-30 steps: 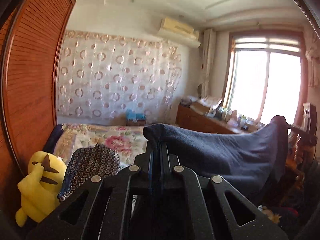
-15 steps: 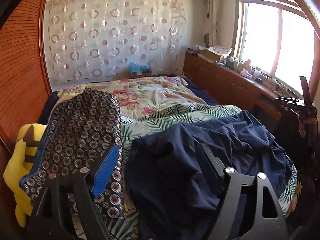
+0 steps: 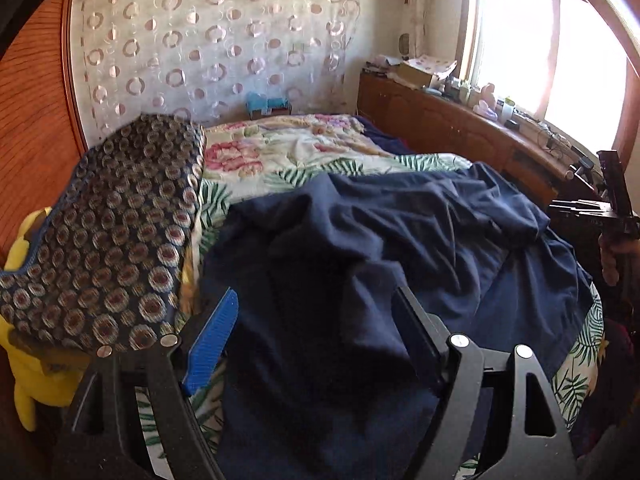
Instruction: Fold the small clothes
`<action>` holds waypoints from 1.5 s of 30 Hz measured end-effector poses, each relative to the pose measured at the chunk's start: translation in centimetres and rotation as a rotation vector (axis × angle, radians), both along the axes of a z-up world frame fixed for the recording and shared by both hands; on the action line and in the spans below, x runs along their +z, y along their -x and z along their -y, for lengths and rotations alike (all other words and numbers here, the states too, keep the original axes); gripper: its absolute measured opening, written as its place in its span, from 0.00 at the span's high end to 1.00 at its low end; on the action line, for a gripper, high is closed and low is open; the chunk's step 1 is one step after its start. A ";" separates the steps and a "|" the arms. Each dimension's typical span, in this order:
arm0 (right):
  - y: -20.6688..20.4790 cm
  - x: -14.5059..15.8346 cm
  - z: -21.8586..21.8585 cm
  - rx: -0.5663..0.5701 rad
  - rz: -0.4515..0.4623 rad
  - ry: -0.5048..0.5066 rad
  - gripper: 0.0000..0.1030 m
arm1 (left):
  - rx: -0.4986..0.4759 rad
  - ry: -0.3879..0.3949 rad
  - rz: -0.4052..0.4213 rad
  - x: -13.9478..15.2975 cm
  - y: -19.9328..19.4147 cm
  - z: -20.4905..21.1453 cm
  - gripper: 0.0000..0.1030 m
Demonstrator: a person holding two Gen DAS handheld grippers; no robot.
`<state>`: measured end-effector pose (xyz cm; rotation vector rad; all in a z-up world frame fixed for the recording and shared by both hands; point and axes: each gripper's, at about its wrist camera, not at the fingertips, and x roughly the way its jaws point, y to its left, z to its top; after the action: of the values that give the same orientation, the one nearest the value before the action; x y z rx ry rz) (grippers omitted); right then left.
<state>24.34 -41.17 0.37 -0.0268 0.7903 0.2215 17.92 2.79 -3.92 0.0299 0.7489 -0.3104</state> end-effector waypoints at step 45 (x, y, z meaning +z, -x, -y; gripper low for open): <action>0.2 1.1 -0.2 -0.021 0.161 -0.084 0.92 | -0.023 0.170 0.102 4.7 6.6 1.2 0.95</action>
<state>24.11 -41.00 1.46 0.0428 0.6200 0.2295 11.29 1.62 0.82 -0.1054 0.6191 -0.3911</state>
